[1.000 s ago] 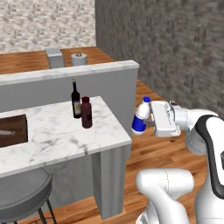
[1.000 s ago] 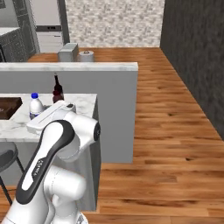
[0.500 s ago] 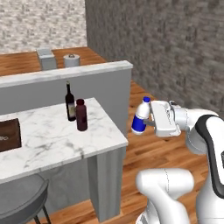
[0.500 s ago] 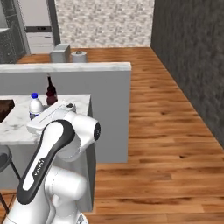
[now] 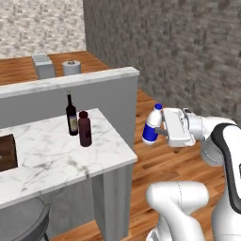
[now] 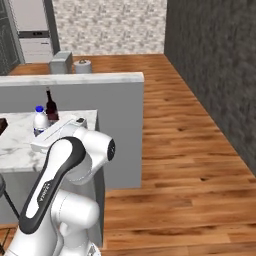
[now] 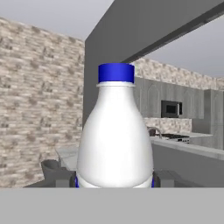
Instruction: Place the drinks on the dining counter in a tight cluster.
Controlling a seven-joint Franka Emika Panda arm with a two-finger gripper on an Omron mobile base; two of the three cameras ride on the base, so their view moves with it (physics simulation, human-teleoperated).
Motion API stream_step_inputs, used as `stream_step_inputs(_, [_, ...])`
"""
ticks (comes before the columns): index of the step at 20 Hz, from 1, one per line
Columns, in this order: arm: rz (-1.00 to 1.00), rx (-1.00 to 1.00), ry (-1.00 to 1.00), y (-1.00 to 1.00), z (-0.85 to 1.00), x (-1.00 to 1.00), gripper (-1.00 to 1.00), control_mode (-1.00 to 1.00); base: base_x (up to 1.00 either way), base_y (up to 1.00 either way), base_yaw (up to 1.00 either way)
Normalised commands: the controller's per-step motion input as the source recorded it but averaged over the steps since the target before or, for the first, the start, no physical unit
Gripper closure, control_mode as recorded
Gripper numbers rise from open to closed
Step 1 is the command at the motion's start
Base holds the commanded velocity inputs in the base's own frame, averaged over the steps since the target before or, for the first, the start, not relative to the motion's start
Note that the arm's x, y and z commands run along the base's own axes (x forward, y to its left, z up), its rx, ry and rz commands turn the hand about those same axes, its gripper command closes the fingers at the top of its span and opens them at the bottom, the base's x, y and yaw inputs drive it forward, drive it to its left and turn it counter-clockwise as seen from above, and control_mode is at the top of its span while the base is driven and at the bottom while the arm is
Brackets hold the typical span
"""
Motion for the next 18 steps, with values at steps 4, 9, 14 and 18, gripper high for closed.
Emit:
stream_step_inputs(4, [0.0, 0.0, 0.0, 0.0, 0.0, 0.0, 1.0, 1.0, 0.61, 0.07, 0.0])
stream_step_inputs(9, [0.0, 0.0, 0.0, 0.0, 0.0, 0.0, 1.0, 1.0, 0.17, 0.0, 0.0])
stream_step_inputs(14, [0.0, 0.0, 0.0, 0.0, 0.0, 0.0, 1.0, 1.0, 0.06, 0.0, 0.0])
stream_step_inputs(18, [0.0, 0.0, 0.0, 0.0, 0.0, 0.0, 1.0, 1.0, 0.0, 0.0, 0.0])
